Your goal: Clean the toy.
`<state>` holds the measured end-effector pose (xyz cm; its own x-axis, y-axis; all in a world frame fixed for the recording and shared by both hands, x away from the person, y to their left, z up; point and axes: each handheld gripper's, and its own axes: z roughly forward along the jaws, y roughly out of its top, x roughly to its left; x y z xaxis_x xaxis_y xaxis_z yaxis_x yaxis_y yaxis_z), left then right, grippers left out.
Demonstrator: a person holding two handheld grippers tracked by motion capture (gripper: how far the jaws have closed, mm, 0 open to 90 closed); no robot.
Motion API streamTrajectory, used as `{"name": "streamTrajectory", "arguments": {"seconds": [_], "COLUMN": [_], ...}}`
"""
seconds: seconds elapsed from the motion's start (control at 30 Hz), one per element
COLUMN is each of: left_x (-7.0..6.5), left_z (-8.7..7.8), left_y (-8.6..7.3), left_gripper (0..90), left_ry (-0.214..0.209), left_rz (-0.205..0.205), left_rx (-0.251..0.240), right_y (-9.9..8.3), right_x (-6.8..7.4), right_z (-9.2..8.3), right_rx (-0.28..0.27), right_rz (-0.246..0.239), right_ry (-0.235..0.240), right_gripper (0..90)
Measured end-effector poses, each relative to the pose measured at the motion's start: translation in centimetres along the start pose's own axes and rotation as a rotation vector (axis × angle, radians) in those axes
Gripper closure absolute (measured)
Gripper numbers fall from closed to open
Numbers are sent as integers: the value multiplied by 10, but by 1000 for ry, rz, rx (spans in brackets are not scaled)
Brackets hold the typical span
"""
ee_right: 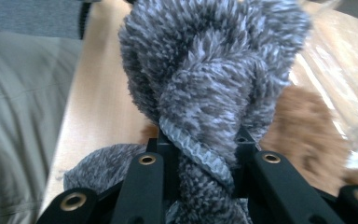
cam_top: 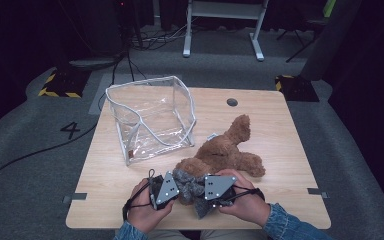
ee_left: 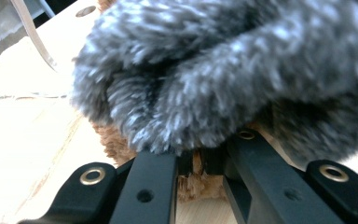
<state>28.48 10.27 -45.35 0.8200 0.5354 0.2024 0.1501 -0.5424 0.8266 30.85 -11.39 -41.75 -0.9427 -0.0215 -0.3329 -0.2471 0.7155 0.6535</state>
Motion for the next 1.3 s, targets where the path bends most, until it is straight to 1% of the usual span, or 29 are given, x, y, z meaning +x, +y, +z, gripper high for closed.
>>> {"name": "streamTrajectory", "arguments": {"seconds": [0.1, 0.13, 0.23, 0.27, 0.3, 0.37, 0.43, 0.47, 0.57, 0.6, 0.63, 0.67, 0.7, 0.73, 0.77, 0.8, 0.83, 0.87, 0.9, 0.93, 0.97, 1.0, 1.03, 1.1, 1.13, 1.2, 1.23, 1.27, 1.3], "left_x": [2, 3, 4, 4, 4, 5, 7, 6, 6, 6, 6, 6, 6, 6, 7, 7, 7, 7, 7, 7, 7, 7, 6, 6, 6, 8, 8, 8, 9], "left_z": [1, 0, 0, 0, 0, 0, 0, 1, 1, 1, 1, 0, 0, 0, 0, 0, 0, 0, 0, 0, 0, 1, 1, 1, 1, 1, 1, 1, 1], "left_y": [-1, -1, -2, -2, -2, -1, -1, -1, 0, 0, 0, 0, -1, -1, -1, -2, -2, -2, -2, -1, -1, -1, -1, -1, -1, -2, -2, -2, -2], "left_gripper": [849, 849, 848, 848, 847, 846, 845, 845, 845, 845, 845, 846, 846, 846, 846, 846, 846, 846, 846, 846, 846, 846, 846, 846, 846, 846, 846, 846, 846], "left_ry": [5, 9, 16, 22, 15, 15, 30, 30, 38, 31, 34, 36, 34, 30, 30, 28, 28, 24, 22, 27, 32, 30, 31, 41, 43, 47, 42, 39, 42], "left_rz": [-24, -20, -27, -30, -30, -30, -15, -29, -30, -31, -27, -22, -18, -21, -20, -24, -25, -23, -23, -19, -15, -15, -17, -20, -19, -19, -25, -27, -24], "left_rx": [-6, -1, -6, -10, -11, -13, -12, -15, -15, -17, -18, -16, -13, -19, -17, -17, -17, -17, -16, -16, -14, -13, -12, -13, -7, -2, -5, -6, -6], "right_y": [-3, -5, -11, -13, -15, -20, -20, -15, 4, 8, 10, 9, 5, -1, -10, -16, -23, -31, -35, -42, -46, -46, -46, -42, -37, -31, -27, -25, -22], "right_x": [11, 16, 22, 25, 27, 34, 35, 35, 34, 34, 33, 29, 27, 25, 25, 25, 25, 24, 23, 20, 18, 15, 13, 3, -2, -10, -14, -18, -22], "right_z": [10, 15, 28, 32, 35, 41, 40, 36, 28, 28, 29, 32, 34, 35, 37, 37, 36, 33, 30, 26, 23, 16, 10, -2, -12, -25, -34, -39, -45], "right_rx": [13, 29, 54, 73, 99, 168, 144, 112, -4, -24, -24, -3, 12, 49, 81, 94, 121, 154, 178, 200, 203, 238, 247, 265, 287, 287, 280, 272, 251], "right_rz": [-20, -12, -33, -52, -72, -85, -82, -84, -104, -111, -126, -153, -152, -141, -110, -99, -71, -73, -58, -32, -10, 14, 28, -37, -33, -22, -5, -4, 12], "right_ry": [62, 78, 79, 77, 83, 102, 109, 104, 91, 82, 71, 52, 48, 49, 43, 46, 43, 36, 39, 29, 14, 7, -18, -59, -89, -141, -177, -201, -219], "right_gripper": [740, 741, 740, 740, 740, 738, 737, 736, 734, 732, 731, 731, 730, 731, 731, 733, 734, 734, 734, 734, 734, 734, 734, 736, 735, 736, 737, 738, 738]}}
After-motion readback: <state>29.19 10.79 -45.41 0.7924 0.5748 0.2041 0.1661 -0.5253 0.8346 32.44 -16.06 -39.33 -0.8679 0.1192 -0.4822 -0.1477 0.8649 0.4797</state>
